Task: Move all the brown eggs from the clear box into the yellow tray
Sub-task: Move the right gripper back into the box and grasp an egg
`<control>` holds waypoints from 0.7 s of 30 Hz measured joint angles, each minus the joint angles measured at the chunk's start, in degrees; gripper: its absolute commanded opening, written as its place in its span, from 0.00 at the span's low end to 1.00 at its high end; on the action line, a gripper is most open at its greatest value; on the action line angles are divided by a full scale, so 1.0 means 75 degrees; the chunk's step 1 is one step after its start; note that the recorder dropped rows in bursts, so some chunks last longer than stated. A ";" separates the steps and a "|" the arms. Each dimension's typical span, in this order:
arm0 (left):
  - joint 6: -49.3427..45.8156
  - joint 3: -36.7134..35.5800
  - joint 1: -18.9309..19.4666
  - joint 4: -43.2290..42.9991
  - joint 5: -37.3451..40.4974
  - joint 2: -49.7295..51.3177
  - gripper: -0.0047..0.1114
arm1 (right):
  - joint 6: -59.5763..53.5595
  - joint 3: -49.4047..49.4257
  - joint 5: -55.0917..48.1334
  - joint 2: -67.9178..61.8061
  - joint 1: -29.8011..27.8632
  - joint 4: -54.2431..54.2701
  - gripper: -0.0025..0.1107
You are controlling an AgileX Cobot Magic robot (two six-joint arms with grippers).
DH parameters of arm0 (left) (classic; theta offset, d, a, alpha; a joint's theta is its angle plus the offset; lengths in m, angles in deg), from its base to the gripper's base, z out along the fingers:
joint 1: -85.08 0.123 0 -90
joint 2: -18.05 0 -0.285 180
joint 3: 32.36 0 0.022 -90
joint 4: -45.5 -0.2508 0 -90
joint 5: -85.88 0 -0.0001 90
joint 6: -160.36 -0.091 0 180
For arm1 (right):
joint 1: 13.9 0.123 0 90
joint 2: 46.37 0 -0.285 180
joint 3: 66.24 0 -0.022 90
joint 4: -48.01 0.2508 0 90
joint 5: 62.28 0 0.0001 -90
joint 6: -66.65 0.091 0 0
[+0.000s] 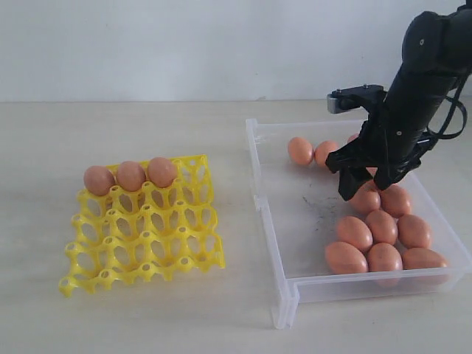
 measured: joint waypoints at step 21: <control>0.0000 0.0000 0.0000 0.0000 0.0000 0.0000 0.07 | 0.0134 0.0000 0.0807 -0.0796 0.0000 0.0069 0.02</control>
